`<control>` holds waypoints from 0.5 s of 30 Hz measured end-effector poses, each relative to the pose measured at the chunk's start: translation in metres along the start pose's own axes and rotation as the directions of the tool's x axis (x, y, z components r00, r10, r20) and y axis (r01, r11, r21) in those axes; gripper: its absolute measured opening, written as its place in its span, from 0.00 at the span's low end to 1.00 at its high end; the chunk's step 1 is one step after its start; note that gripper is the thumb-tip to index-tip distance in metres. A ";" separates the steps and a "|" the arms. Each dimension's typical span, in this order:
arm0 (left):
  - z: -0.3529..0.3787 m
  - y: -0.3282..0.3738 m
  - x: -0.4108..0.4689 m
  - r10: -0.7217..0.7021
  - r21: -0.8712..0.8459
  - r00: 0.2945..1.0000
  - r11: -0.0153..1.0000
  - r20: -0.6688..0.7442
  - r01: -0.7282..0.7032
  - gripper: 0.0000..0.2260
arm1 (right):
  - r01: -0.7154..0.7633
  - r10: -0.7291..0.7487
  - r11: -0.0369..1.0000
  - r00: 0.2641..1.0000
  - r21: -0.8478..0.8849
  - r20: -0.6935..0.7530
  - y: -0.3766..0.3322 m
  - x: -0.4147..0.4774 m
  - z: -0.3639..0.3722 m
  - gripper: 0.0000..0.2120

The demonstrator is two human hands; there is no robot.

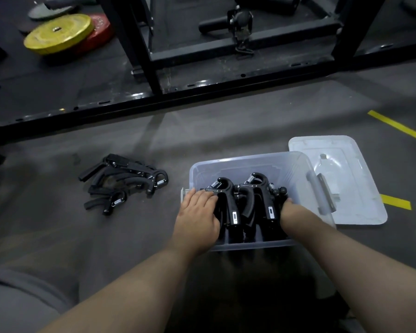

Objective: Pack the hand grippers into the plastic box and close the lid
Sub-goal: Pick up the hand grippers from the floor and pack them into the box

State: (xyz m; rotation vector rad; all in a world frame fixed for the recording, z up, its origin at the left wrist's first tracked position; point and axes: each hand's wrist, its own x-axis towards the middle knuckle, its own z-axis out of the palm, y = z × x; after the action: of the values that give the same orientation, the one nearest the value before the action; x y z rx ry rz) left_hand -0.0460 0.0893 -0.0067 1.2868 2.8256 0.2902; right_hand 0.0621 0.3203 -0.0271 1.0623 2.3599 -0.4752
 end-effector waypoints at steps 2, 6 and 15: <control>-0.002 0.001 0.000 -0.014 0.007 1.000 1.000 0.009 0.014 0.24 | 0.026 -0.026 1.000 0.998 0.002 -0.054 -0.004 -0.009 -0.006 0.15; -0.003 0.002 0.000 -0.025 0.074 0.998 0.997 0.065 0.020 0.28 | 0.069 -0.067 0.998 0.986 0.009 -0.155 -0.001 -0.018 -0.019 0.15; -0.018 0.027 0.008 -0.180 0.029 0.958 0.984 0.224 0.178 0.27 | 0.084 -0.084 0.991 0.996 0.104 -0.004 0.013 -0.052 -0.027 0.17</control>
State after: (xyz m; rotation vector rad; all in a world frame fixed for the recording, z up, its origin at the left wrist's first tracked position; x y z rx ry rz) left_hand -0.0335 0.1100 0.0162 0.9842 2.7239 0.1176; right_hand 0.0939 0.3113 0.0230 1.0105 2.4097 -0.6357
